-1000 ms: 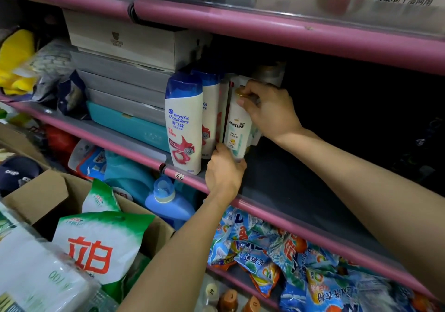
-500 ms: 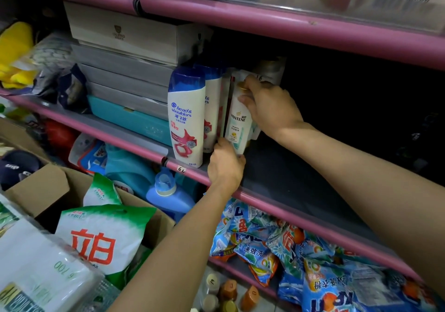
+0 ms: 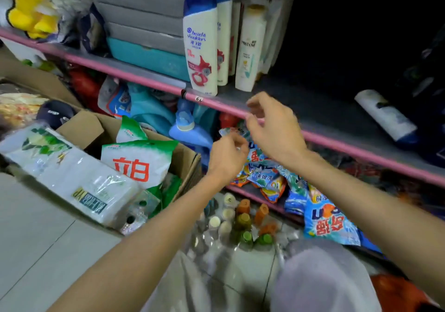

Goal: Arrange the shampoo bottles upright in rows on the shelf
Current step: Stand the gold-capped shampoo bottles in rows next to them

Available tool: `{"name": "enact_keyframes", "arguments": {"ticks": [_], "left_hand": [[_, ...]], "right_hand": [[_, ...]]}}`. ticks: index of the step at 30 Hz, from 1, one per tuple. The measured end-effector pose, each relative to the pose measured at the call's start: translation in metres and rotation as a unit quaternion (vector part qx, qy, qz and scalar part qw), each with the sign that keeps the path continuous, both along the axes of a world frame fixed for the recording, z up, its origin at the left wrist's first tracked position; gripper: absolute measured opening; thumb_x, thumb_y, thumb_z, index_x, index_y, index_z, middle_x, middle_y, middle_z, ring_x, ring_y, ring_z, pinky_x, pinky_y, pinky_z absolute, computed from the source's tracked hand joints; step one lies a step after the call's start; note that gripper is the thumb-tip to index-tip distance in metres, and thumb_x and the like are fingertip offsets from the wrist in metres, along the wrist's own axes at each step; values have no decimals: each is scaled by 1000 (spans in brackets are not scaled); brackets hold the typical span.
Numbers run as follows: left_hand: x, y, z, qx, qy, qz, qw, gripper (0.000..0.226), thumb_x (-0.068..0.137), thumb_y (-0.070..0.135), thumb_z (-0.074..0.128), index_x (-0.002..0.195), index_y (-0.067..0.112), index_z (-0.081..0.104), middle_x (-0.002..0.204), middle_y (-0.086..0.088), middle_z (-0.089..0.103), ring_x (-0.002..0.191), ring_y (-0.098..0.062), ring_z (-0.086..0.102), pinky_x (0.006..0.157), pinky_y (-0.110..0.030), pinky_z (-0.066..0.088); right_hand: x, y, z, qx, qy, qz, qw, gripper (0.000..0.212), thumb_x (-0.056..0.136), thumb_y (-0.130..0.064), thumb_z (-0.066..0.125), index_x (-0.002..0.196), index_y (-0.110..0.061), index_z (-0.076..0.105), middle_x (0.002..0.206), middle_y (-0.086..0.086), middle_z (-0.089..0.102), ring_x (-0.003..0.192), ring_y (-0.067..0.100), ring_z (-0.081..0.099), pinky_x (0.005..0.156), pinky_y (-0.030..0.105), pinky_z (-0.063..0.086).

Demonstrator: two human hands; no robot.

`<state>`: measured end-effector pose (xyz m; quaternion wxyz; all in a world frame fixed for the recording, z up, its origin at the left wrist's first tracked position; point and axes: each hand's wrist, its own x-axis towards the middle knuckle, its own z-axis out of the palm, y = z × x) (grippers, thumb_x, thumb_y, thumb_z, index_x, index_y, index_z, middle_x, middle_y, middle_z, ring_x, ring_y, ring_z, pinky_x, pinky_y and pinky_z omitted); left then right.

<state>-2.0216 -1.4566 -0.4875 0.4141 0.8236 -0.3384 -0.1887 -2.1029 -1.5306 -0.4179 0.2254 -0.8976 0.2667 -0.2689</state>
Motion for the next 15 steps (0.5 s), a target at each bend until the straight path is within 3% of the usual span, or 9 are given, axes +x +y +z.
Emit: {"name": "enact_keyframes", "arguments": {"ticks": [3,7,10,15], "left_hand": [[-15,30,-56,117,10,-25,993,17,87,17,55,93,11,70,98,-12,72,98,-30,64,72,-27,40],[-20,70,-129,259,12,-59,964,25,89,17,51,108,11,65,114,-17,66,110,-33,58,86,-34,45],[-18,95,-173,295,-3,-83,952,34,89,16,51,122,10,53,120,-19,58,111,-36,55,87,-36,43],[-15,105,-217,282,5,-79,956,46,91,17,50,136,17,39,131,-17,46,120,-35,45,98,-46,40]], "right_hand": [[-12,30,-69,84,76,-8,994,16,89,-20,53,104,-14,57,107,5,66,99,27,62,84,42,50],[-23,56,-155,169,208,-11,963,21,90,-21,53,110,-15,57,112,9,65,106,29,61,89,41,49],[-31,67,-211,188,296,9,936,30,90,-22,53,120,-18,53,120,8,62,112,29,58,92,37,47],[-43,75,-278,191,364,40,911,44,91,-18,51,134,-23,45,134,8,46,120,32,50,97,43,45]]}}
